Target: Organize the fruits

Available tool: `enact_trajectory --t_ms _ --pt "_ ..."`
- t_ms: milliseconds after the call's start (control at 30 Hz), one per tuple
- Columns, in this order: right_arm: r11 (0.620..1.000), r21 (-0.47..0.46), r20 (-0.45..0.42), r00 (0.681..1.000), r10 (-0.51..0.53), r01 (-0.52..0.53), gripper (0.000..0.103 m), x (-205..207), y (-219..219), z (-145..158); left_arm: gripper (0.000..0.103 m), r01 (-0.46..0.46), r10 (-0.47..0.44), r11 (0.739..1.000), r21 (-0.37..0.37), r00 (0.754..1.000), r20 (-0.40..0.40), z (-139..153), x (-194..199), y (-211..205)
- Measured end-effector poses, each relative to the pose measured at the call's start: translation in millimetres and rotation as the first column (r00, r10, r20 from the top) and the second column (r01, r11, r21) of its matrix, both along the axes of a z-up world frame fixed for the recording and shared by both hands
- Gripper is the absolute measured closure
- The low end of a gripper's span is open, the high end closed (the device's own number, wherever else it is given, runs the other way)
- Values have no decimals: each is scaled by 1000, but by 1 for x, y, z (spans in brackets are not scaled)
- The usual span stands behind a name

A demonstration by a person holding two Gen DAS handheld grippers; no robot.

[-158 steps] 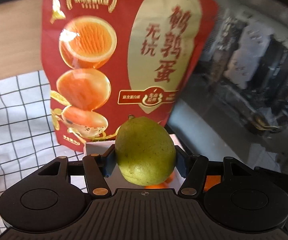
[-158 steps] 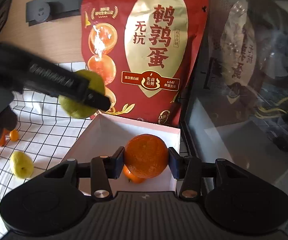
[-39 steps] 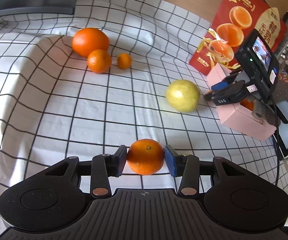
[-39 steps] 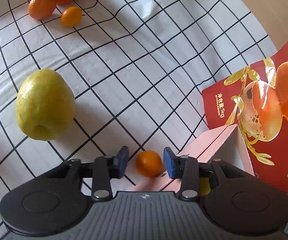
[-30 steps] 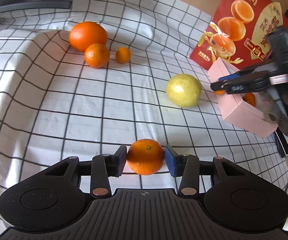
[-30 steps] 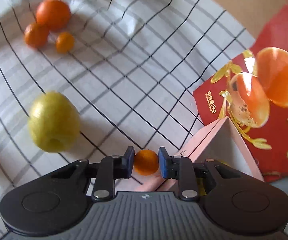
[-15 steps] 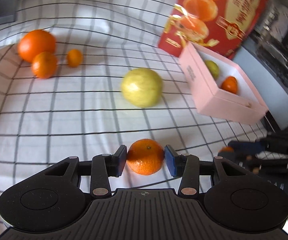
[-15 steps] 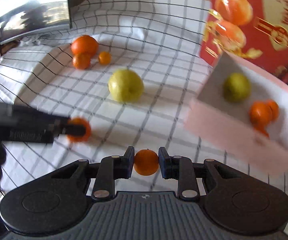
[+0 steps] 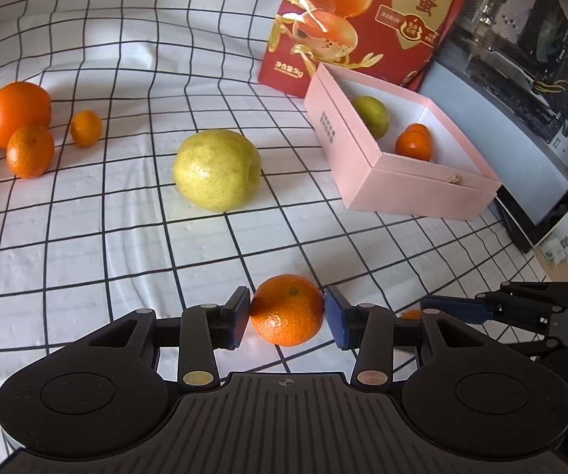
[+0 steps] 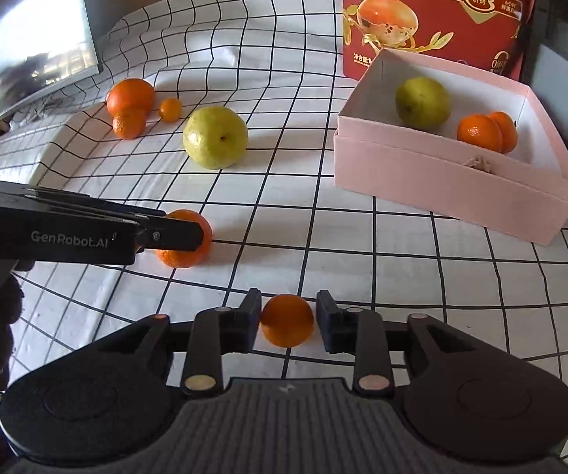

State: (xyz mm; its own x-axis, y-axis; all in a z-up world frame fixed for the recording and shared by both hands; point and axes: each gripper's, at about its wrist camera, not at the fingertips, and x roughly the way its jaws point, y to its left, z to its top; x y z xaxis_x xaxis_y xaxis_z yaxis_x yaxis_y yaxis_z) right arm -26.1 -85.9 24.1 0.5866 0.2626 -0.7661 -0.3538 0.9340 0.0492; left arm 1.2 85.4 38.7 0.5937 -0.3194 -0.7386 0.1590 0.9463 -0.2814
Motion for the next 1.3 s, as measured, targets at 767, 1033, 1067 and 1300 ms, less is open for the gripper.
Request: enact_trajectory --t_ms 767,1033,1067,1300 --pt "993 -105 -15 999 -50 48 32 -15 -30 -4 57 -35 37 998 52 999 -35 5 -17 0" --pt "997 -72 -12 1000 -12 11 32 -15 -17 -5 57 -25 27 998 54 999 -35 7 -22 0" --pt "997 -72 -9 1000 -1 1 33 -15 -14 -5 57 -25 27 998 55 999 -38 7 -23 0" --pt "993 -102 28 998 62 -59 49 -14 4 -4 56 -6 9 997 74 999 -39 8 -27 -3"
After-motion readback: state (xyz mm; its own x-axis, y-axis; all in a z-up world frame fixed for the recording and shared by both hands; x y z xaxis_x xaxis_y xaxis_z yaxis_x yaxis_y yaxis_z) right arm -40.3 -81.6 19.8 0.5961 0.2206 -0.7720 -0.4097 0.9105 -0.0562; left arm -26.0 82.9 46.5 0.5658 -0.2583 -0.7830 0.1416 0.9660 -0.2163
